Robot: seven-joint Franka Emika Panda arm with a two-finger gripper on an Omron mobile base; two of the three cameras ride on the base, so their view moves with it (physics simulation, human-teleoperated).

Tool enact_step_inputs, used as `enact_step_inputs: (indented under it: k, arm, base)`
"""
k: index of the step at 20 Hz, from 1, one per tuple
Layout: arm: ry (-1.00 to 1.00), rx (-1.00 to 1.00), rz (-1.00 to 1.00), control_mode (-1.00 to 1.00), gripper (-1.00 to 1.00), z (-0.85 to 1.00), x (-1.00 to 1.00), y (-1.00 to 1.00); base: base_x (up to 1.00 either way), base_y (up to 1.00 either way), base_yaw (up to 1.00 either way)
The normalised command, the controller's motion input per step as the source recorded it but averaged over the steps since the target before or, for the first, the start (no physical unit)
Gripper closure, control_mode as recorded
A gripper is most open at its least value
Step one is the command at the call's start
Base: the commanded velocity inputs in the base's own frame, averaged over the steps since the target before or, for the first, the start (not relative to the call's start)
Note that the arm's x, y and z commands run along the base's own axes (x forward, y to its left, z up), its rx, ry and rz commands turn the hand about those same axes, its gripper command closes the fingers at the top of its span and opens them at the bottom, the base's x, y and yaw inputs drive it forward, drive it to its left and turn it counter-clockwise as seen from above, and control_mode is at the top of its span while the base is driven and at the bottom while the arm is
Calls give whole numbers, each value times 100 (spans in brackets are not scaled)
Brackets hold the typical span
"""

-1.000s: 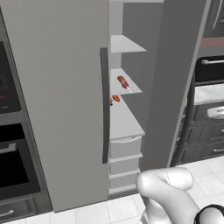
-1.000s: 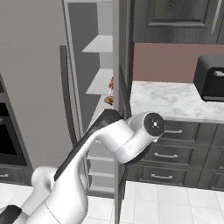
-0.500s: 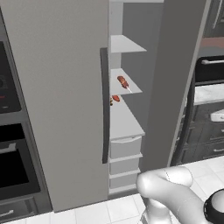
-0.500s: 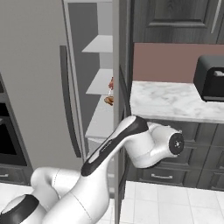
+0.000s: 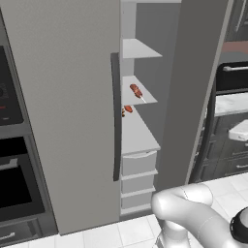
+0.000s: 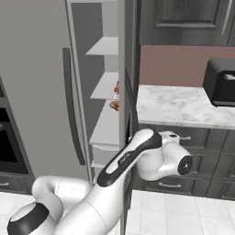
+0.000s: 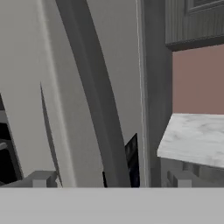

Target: Store the kebab skewer in the freezer for long-term storage. Close the freezer door after placing the cooked food.

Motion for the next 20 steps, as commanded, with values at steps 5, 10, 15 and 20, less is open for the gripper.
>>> enact_step_inputs:
  k: [5, 10, 15, 20]
  arm:
    - [-5, 0, 3, -100, -100, -1, 30, 12]
    - [0, 0, 6, -100, -100, 0, 27, 14]
    - [0, 0, 8, -100, -100, -3, 23, 15]
    - [0, 0, 16, -100, -100, -5, 4, 25]
  base:
    - [0, 0, 0]
    - [0, 0, 0]
    - [0, 0, 0]
    - [0, 0, 0]
